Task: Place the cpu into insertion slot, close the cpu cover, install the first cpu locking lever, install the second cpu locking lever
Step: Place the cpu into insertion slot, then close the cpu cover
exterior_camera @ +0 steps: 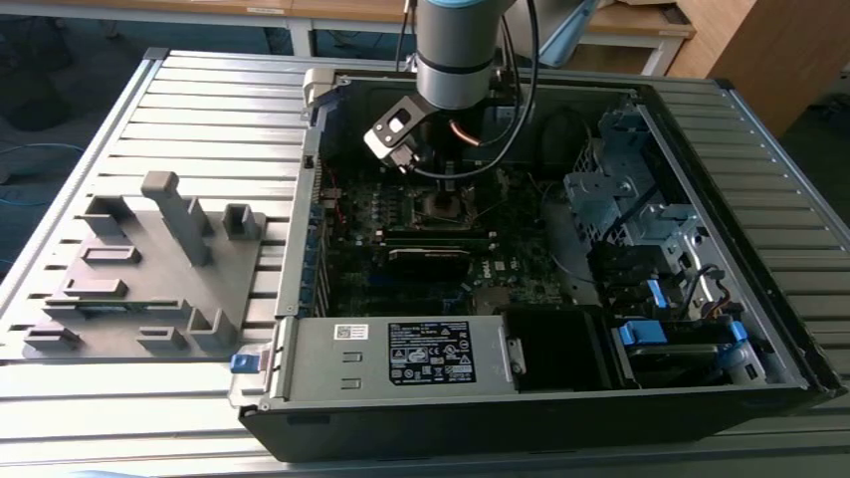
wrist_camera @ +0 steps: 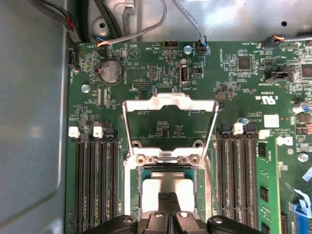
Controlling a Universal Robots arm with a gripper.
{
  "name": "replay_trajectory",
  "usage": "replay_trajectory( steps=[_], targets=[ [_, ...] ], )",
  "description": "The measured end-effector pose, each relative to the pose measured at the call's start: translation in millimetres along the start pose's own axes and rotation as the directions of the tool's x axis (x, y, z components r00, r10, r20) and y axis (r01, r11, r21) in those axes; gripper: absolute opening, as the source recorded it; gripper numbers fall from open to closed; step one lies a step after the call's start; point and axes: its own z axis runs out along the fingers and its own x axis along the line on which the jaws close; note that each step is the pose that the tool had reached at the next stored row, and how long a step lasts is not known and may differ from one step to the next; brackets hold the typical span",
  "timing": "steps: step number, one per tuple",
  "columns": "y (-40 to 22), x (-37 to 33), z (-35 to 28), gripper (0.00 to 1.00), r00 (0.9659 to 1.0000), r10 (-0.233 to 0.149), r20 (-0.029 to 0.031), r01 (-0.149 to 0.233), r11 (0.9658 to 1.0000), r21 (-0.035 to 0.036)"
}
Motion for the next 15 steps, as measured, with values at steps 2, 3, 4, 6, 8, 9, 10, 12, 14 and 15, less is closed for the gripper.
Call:
replay_trajectory(
  steps=[2, 3, 4, 6, 8, 9, 10, 12, 14, 15],
  targets=[
    [0.2, 0.0, -3.8, 0.11, 1.0000, 0.000, 0.0003, 0.000, 1.0000, 0.0002],
    [0.3, 0.1, -5.3, 0.11, 1.0000, 0.000, 0.0003, 0.000, 1.0000, 0.0001],
    [0.3, 0.1, -6.0, 0.11, 1.0000, 0.000, 0.0002, 0.000, 1.0000, 0.0001],
    [0.3, 0.1, -6.0, 0.11, 1.0000, 0.000, 0.0000, 0.000, 1.0000, 0.0000],
    [0.3, 0.1, -6.1, 0.11, 1.0000, 0.000, 0.0001, 0.000, 1.0000, 0.0001],
    [0.3, 0.0, -7.4, 0.11, 1.0000, 0.000, 0.0008, 0.000, 1.0000, 0.0005],
    [0.4, 0.1, -8.7, 0.11, 1.0000, 0.000, 0.0006, 0.000, 1.0000, 0.0003],
    [0.5, 0.2, -9.6, 0.11, 1.0000, 0.000, 0.0002, 0.000, 1.0000, 0.0002],
    [0.5, 0.1, -9.9, 0.11, 1.0000, 0.000, 0.0002, 0.000, 1.0000, 0.0001],
    [0.5, 0.2, -10.3, 0.11, 1.0000, 0.000, 0.0002, 0.000, 1.0000, 0.0002]
  ],
)
